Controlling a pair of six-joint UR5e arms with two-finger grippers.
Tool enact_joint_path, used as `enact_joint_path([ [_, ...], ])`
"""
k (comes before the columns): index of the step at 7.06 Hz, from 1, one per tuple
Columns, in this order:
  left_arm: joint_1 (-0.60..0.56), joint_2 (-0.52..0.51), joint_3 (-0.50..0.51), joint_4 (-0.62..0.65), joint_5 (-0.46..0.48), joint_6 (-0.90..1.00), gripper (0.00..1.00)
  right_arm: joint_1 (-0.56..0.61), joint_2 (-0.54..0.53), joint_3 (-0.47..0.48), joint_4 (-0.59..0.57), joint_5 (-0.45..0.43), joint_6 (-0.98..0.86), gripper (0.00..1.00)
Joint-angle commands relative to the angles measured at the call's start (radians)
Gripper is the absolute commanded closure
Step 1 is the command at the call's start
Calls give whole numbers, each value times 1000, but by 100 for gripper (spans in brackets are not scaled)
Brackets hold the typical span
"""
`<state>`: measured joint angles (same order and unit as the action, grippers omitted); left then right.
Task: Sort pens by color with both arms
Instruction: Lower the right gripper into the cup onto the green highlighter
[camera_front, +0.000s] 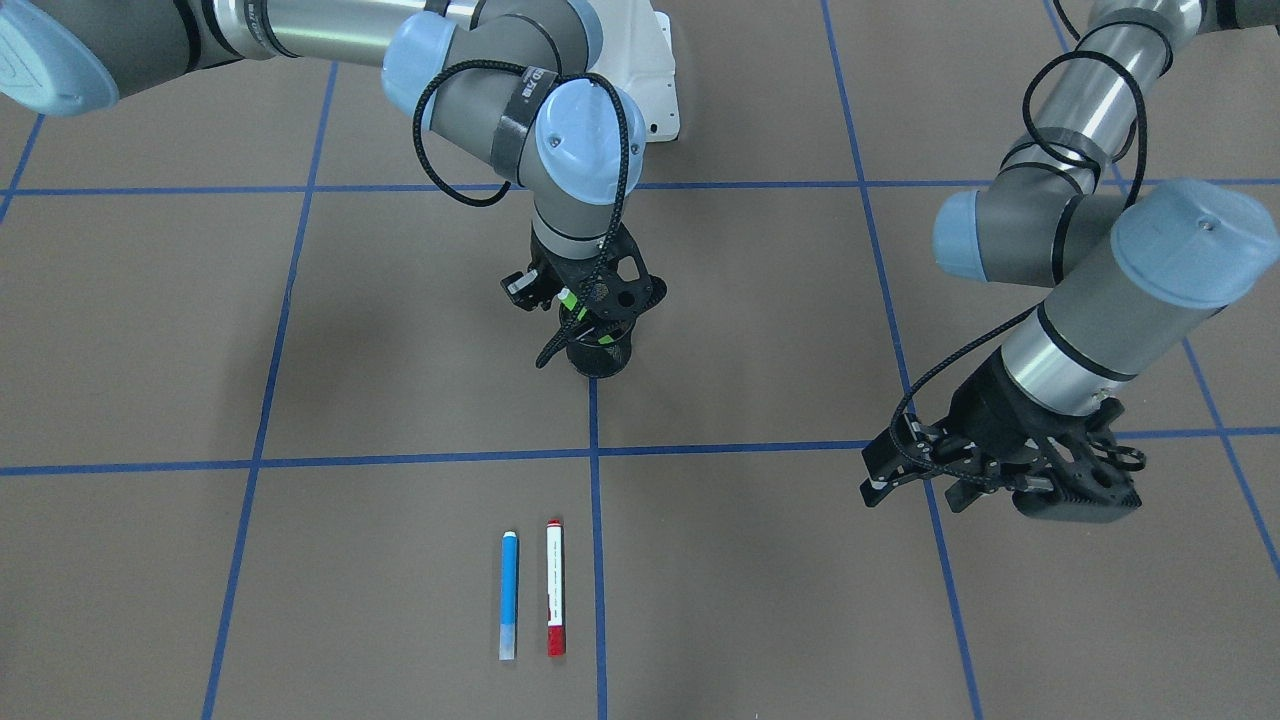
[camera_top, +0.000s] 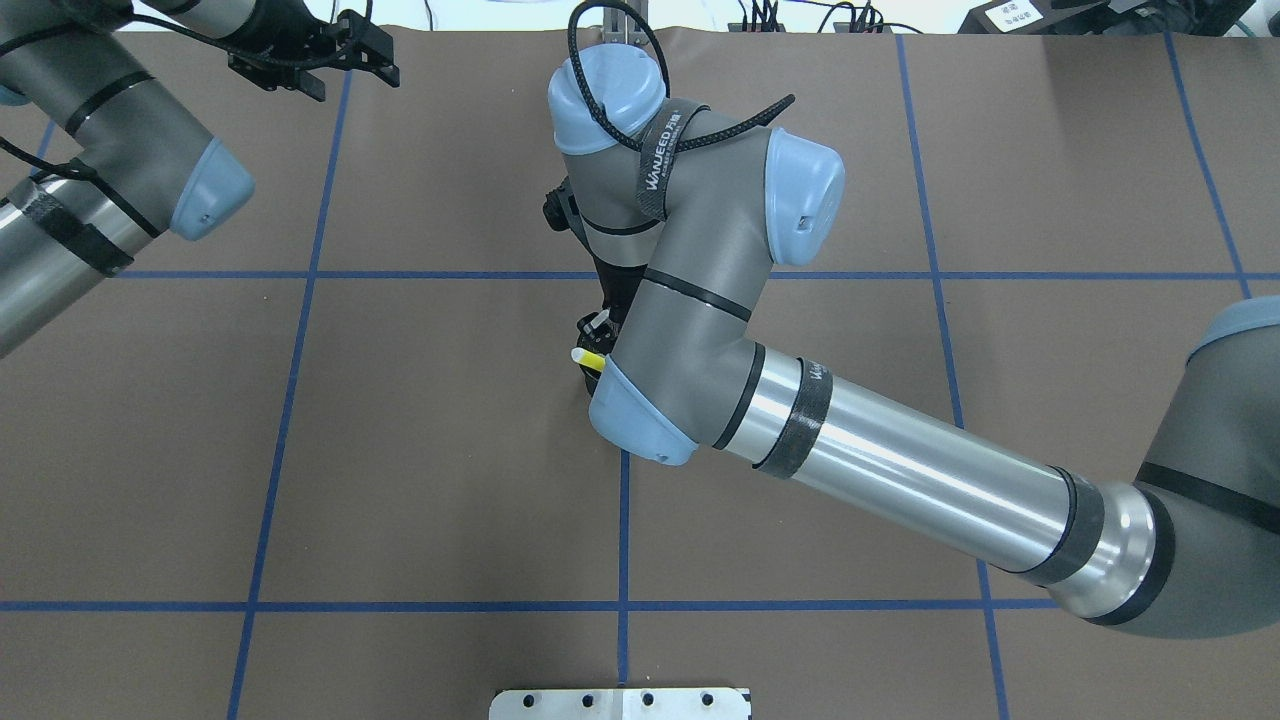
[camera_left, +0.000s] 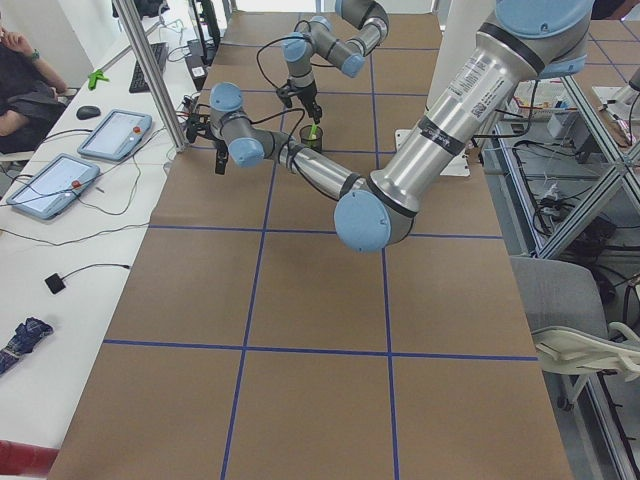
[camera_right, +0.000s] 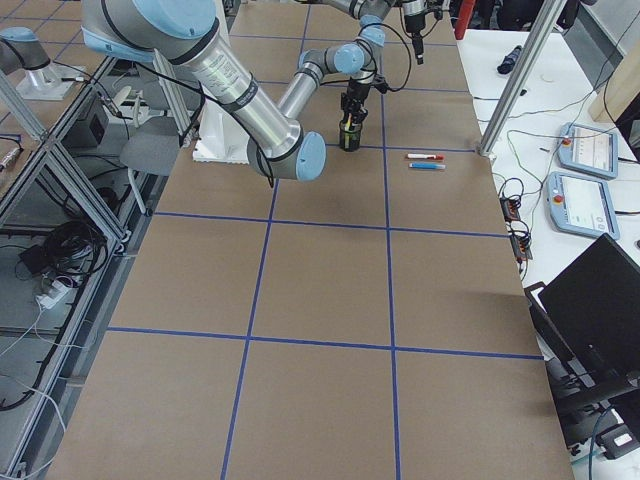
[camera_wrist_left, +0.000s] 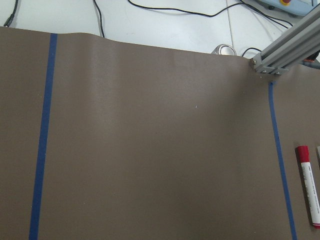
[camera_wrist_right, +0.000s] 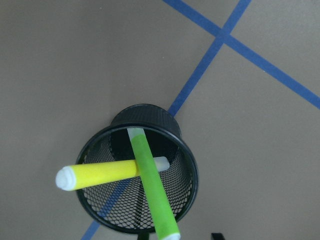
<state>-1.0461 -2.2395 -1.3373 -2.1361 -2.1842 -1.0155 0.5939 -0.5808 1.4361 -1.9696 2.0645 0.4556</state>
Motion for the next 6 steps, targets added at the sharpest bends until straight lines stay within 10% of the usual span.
enact_joint_path([
  [1,0,0,0,-1,1,0,0,-12,-1,-2,2,-3,3,56],
  [6,1,1,1,1,1,-1,0,-32,-7,-5,5,-53,2,59],
])
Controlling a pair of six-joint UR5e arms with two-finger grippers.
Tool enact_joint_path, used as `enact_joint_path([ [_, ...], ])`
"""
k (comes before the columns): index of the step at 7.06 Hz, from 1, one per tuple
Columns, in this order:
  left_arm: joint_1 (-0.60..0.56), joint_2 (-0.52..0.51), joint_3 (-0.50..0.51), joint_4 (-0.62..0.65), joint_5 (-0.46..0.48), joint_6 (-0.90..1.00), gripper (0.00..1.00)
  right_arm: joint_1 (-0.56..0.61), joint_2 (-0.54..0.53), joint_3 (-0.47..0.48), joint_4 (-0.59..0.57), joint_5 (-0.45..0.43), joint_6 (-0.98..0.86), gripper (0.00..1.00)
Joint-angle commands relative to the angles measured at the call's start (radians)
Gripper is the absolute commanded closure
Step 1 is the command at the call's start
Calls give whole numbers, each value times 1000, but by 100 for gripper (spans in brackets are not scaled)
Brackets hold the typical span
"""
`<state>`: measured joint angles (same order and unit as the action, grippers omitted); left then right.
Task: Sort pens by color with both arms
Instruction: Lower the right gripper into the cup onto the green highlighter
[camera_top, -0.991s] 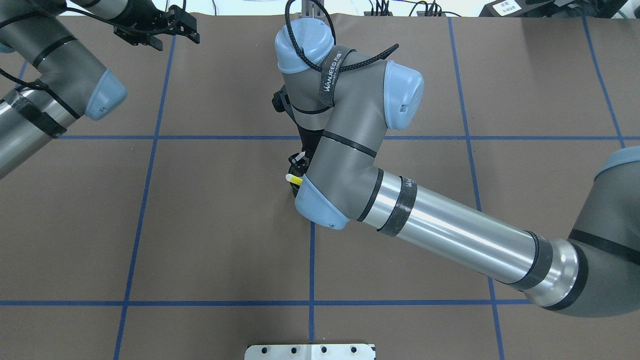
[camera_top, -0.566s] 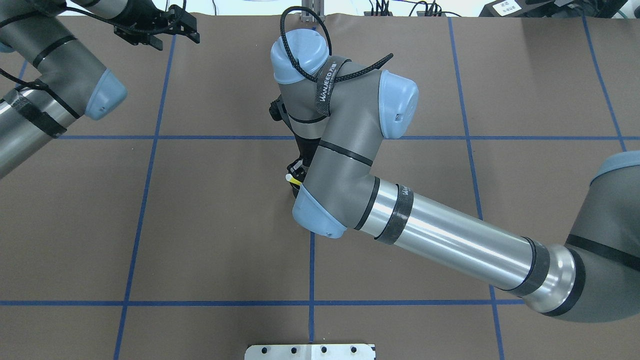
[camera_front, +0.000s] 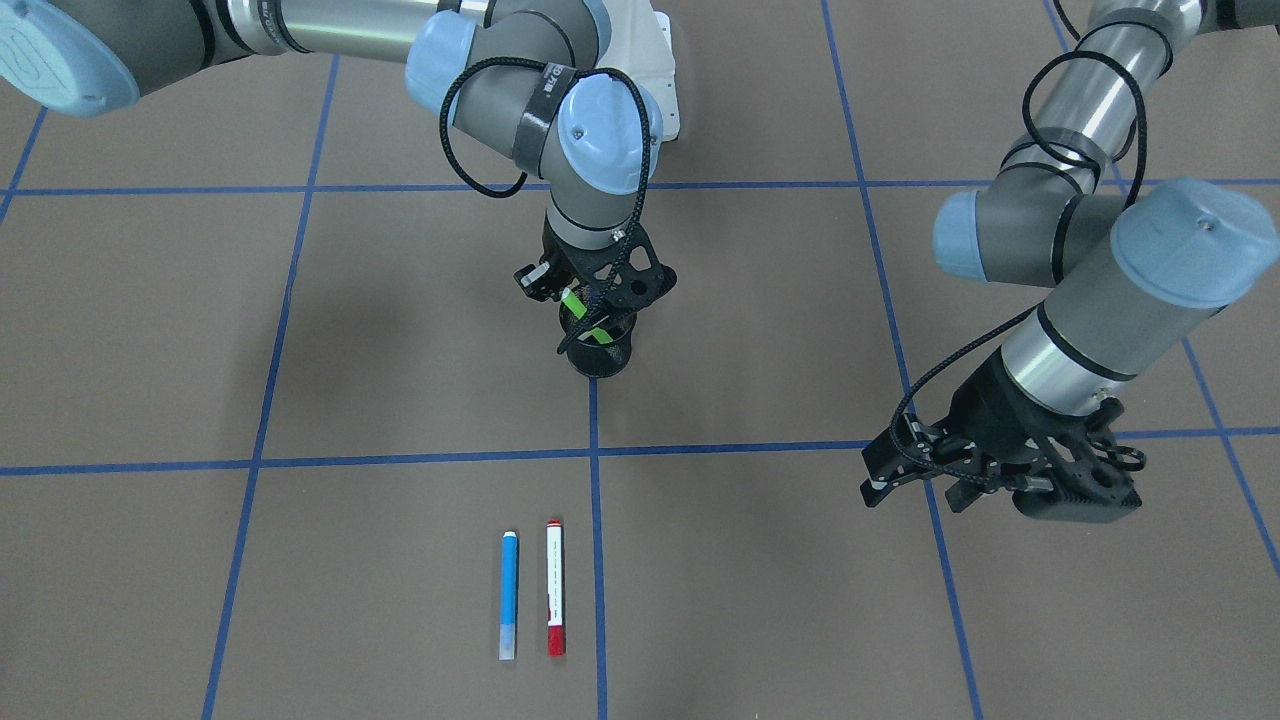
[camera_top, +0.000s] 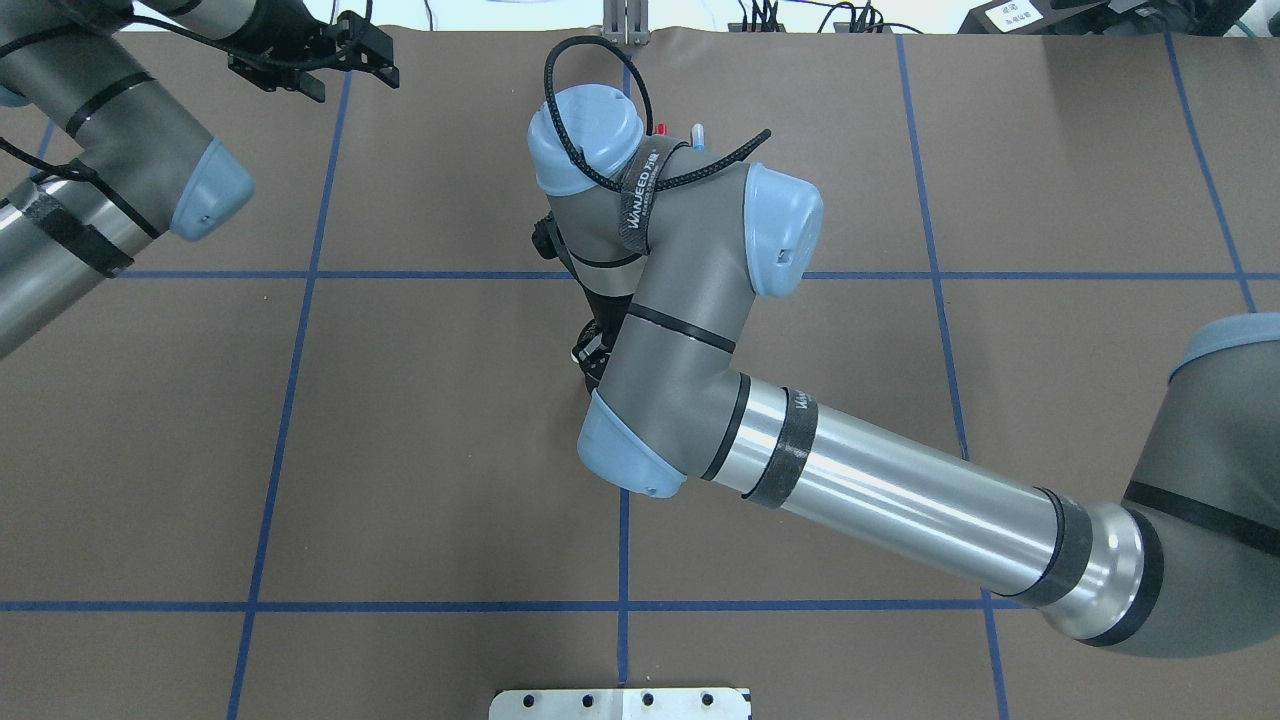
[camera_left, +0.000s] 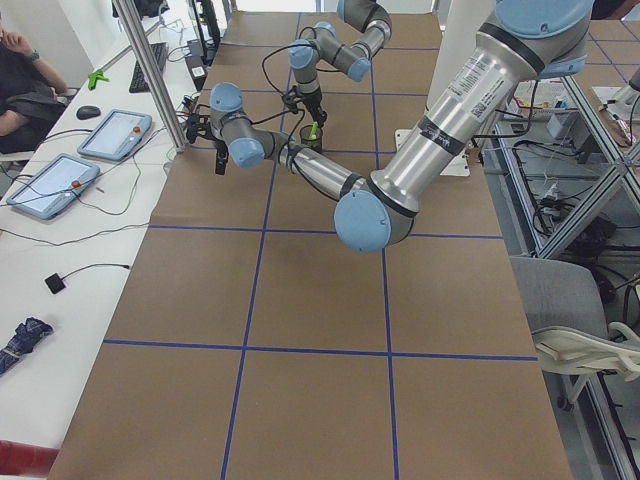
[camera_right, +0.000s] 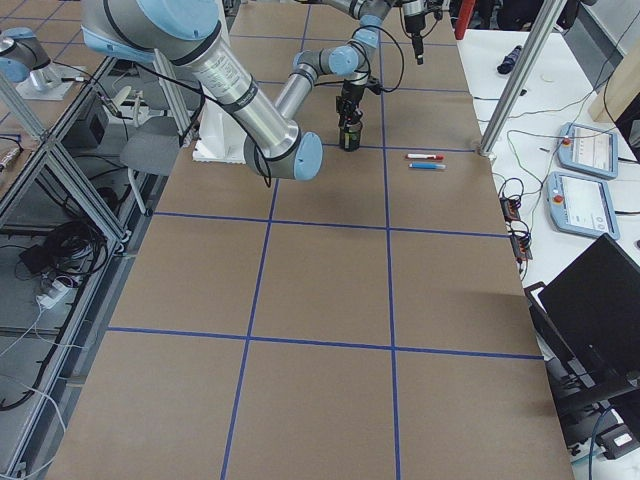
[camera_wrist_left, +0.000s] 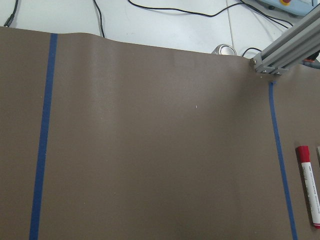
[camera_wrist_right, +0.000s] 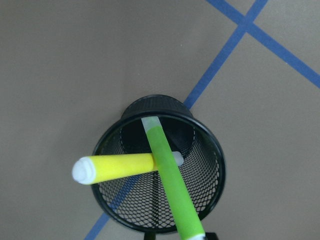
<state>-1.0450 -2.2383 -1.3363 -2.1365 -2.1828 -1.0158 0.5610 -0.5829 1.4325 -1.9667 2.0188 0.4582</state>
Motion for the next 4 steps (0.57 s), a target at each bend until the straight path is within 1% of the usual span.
enact_joint_path([
  [1,0,0,0,1,0,0,0,0,-6,-1,2,-8,-1,60],
  [2,0,0,0,1,0,0,0,0,-6,-1,3,-8,-1,60],
  [3,0,0,0,1,0,0,0,0,-8,0,5,-8,0,65],
  [4,0,0,0,1,0,0,0,0,-6,3,8,-6,8,78],
])
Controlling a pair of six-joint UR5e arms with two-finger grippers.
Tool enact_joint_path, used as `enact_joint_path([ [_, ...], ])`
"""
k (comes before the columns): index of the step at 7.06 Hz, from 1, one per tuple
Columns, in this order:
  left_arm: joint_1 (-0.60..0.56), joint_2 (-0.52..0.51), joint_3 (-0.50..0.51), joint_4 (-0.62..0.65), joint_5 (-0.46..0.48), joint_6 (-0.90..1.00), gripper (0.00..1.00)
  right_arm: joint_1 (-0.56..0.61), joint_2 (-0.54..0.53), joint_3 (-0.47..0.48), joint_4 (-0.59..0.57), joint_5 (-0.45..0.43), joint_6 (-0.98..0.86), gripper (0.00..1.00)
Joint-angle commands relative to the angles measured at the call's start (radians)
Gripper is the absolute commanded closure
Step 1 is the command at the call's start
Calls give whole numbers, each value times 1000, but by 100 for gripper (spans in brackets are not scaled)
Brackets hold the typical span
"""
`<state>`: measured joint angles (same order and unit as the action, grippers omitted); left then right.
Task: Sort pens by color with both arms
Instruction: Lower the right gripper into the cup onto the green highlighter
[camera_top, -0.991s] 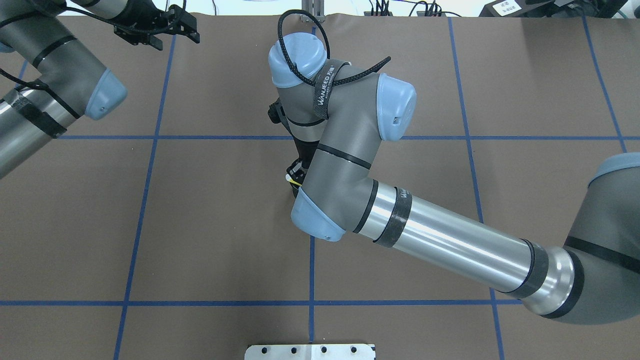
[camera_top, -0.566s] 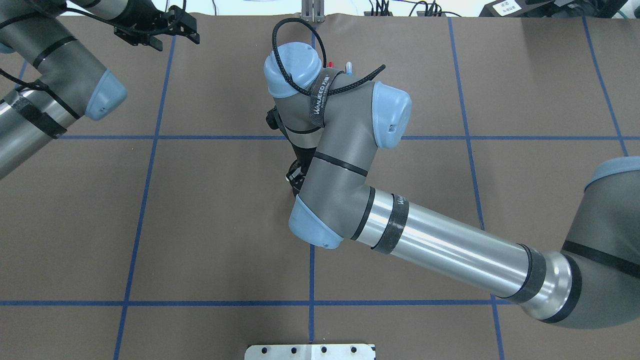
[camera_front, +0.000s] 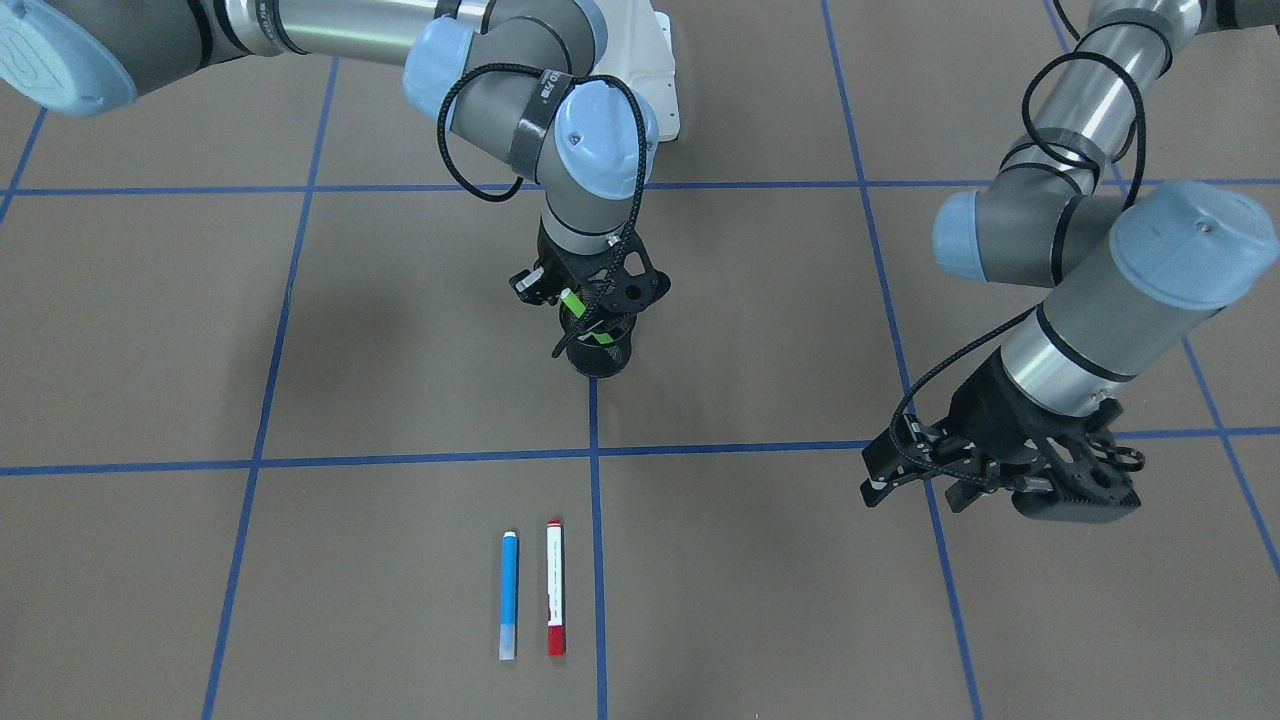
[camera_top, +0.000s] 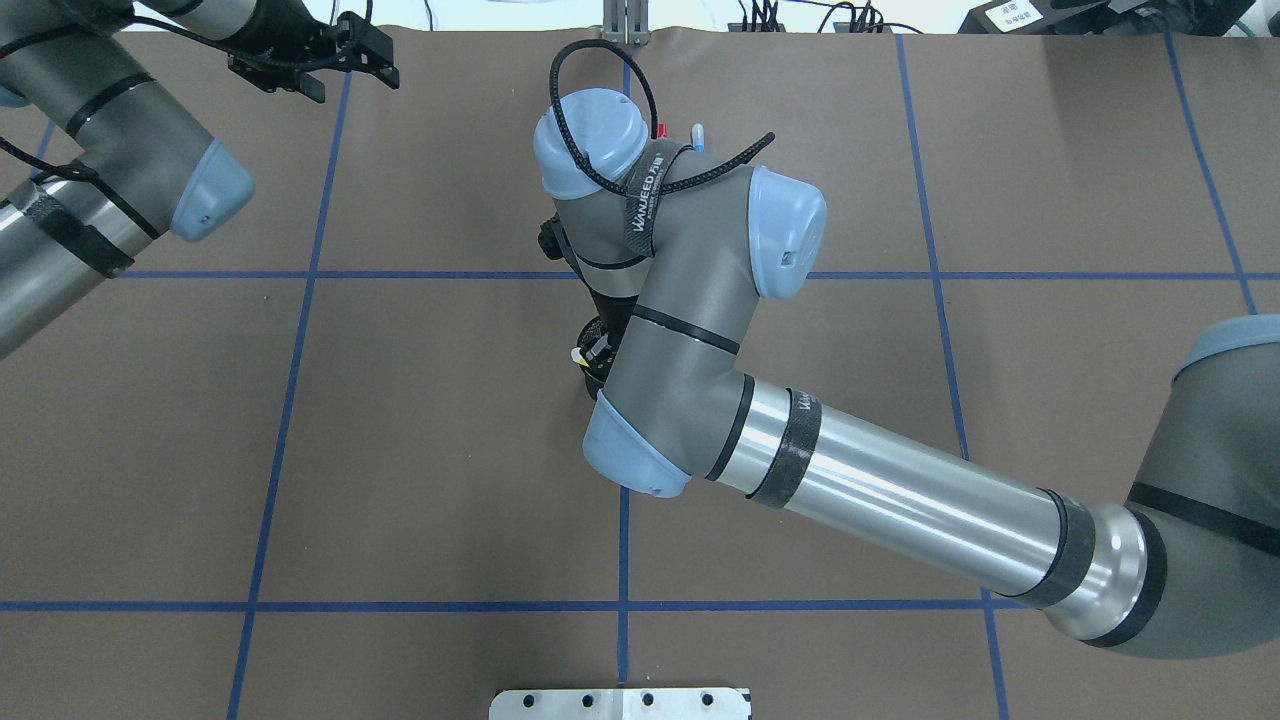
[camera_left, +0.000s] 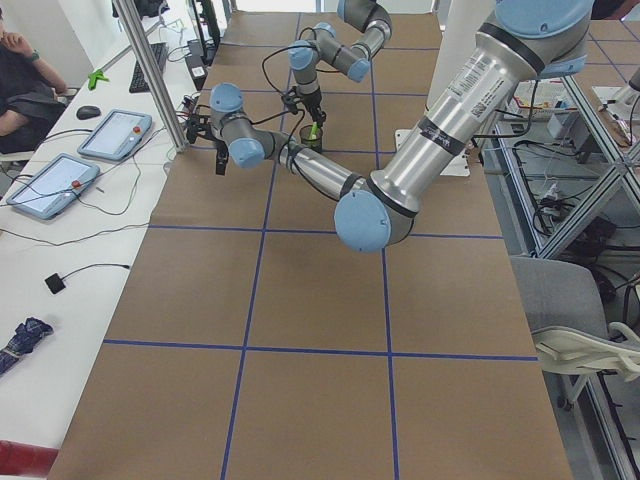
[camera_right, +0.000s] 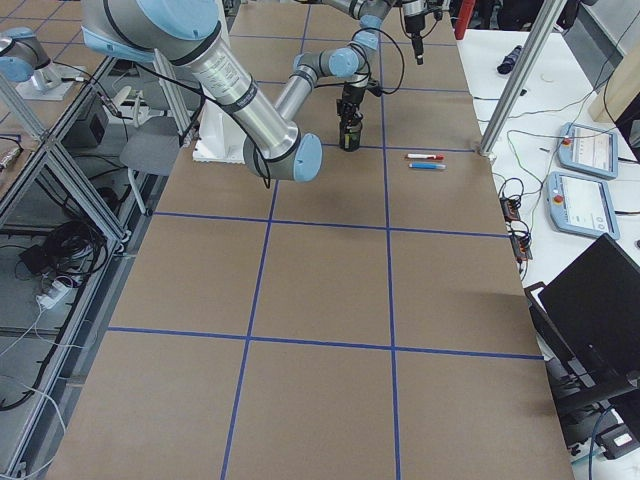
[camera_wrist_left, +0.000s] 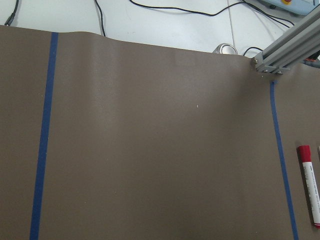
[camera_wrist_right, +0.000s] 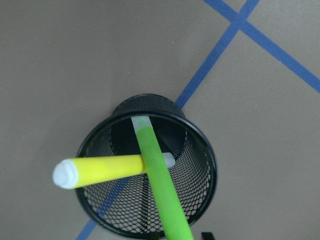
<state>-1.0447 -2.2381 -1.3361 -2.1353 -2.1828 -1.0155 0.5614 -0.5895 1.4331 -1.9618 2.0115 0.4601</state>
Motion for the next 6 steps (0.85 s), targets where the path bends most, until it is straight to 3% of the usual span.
enact_joint_path([
  [1,0,0,0,0,0,0,0,0,-1,10,6,3,9,96],
  [4,0,0,0,0,0,-1,0,12,-1,35,3,4,9,100],
  [6,0,-2,-2,0,0,-3,0,82,-1,110,-56,47,2,100],
])
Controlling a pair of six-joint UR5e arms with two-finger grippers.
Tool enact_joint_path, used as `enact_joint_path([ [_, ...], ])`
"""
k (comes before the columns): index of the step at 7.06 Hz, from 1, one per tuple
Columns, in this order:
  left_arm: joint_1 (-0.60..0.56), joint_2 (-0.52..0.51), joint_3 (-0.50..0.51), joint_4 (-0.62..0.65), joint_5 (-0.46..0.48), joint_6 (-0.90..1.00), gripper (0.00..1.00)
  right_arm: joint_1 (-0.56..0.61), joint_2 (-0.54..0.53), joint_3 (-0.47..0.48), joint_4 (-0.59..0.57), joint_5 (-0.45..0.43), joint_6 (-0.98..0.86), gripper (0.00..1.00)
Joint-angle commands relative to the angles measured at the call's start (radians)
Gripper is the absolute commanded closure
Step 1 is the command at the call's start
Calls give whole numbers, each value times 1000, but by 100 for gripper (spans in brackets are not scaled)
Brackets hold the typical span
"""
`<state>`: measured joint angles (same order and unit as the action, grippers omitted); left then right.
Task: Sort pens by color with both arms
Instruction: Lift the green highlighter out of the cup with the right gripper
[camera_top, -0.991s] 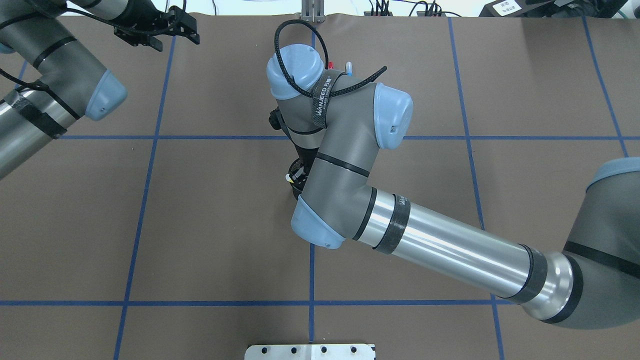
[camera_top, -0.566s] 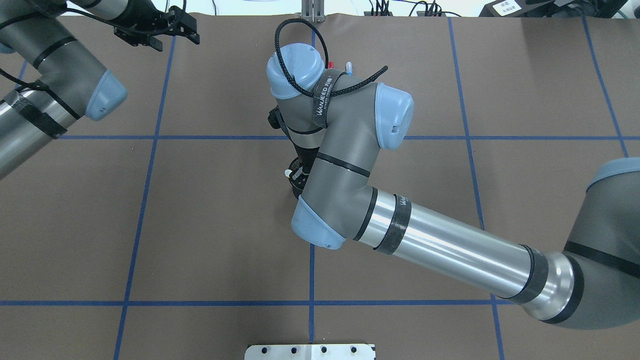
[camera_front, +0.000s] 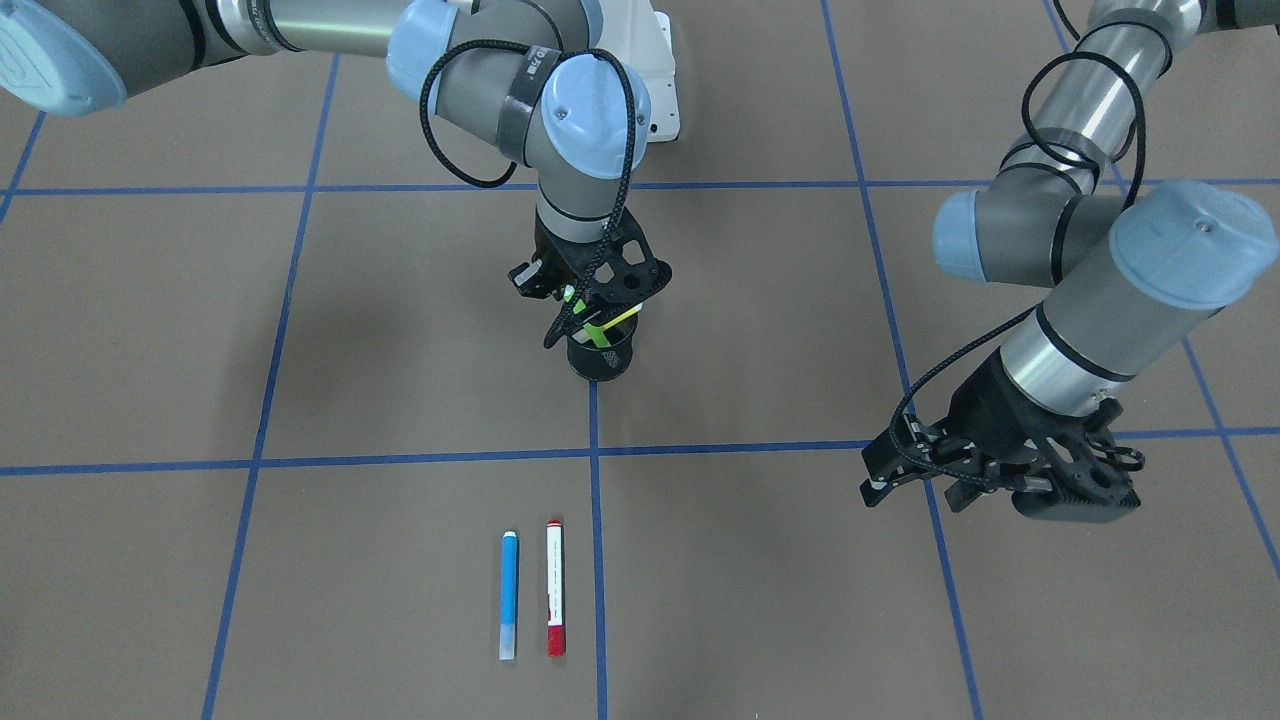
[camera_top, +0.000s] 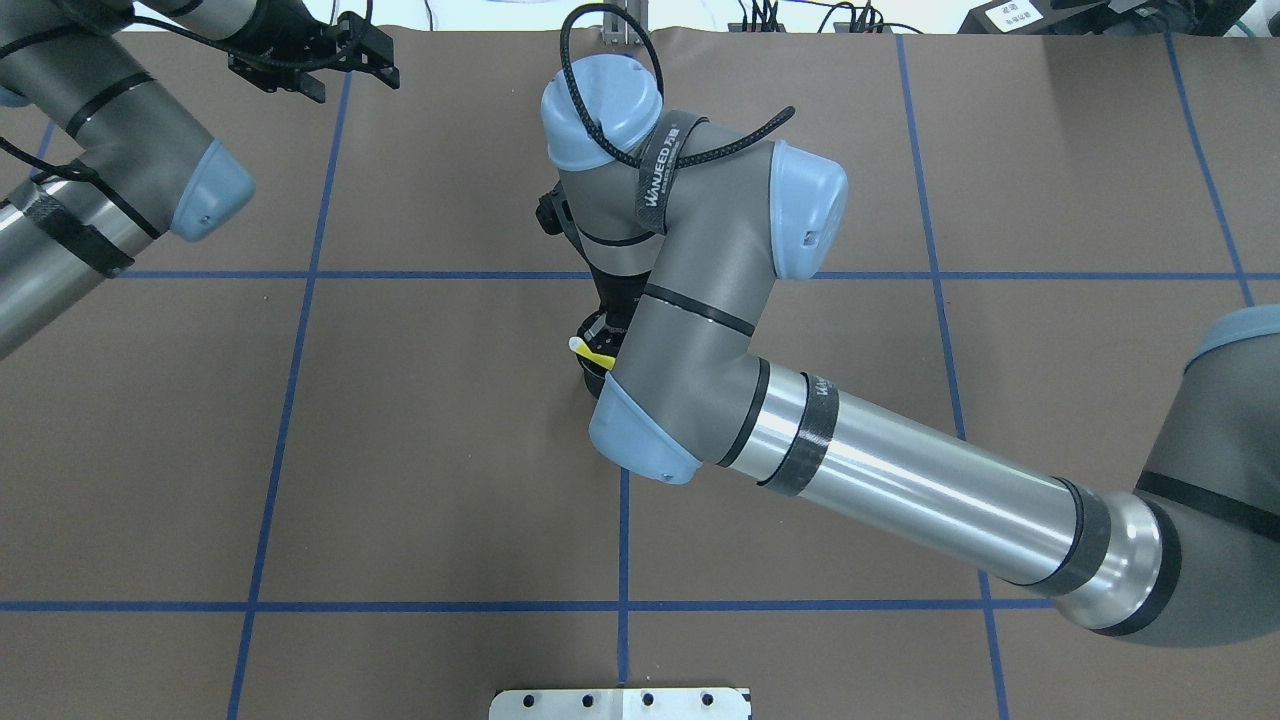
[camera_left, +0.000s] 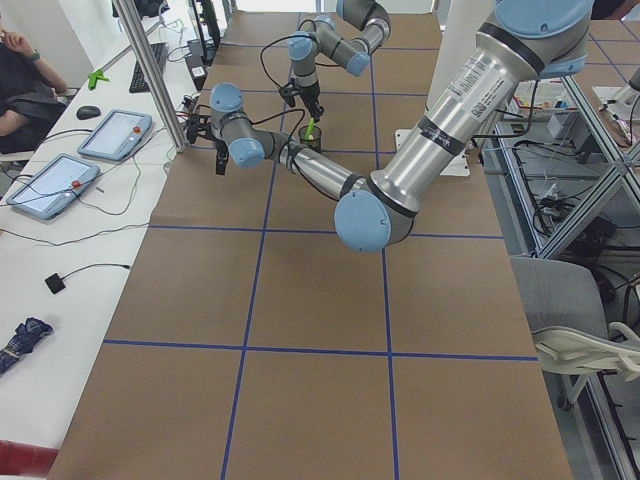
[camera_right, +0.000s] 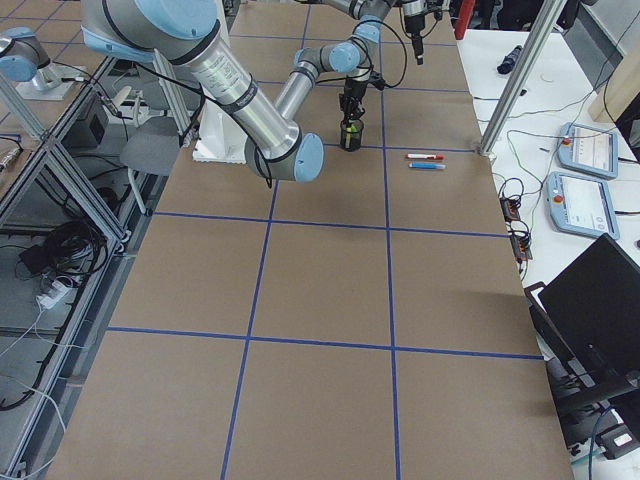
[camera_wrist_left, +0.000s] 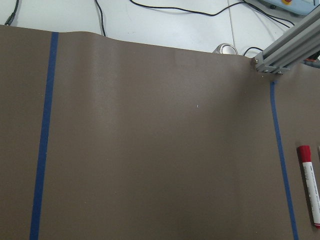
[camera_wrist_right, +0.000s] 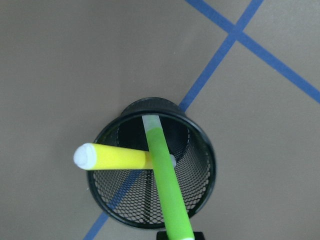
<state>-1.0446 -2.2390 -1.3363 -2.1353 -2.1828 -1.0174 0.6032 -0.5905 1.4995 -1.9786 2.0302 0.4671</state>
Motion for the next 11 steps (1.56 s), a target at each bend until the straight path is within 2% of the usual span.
enact_joint_path([
  [1,2,-2,-1,0,0,-1,0,55,-9,121,-112,41,-7,100],
  [2,2,-2,-1,-2,0,-1,0,56,-12,187,-165,42,-7,100],
  [4,2,-2,-1,-3,0,-3,0,72,-50,301,-180,76,2,100],
  [5,3,-2,-1,-3,0,-3,0,76,-81,359,-166,53,46,100],
  [6,6,-2,-1,-6,0,-6,0,75,-80,355,-79,-35,176,100],
  [7,9,-4,-1,-8,0,-10,0,84,-86,313,52,-91,239,100],
  [8,12,-2,-1,-9,2,-10,0,86,-83,254,169,-190,398,100],
  [10,15,1,2,-11,3,2,0,84,-81,100,405,-318,560,100],
  [11,15,1,2,-12,3,2,0,83,-74,18,488,-394,626,100],
])
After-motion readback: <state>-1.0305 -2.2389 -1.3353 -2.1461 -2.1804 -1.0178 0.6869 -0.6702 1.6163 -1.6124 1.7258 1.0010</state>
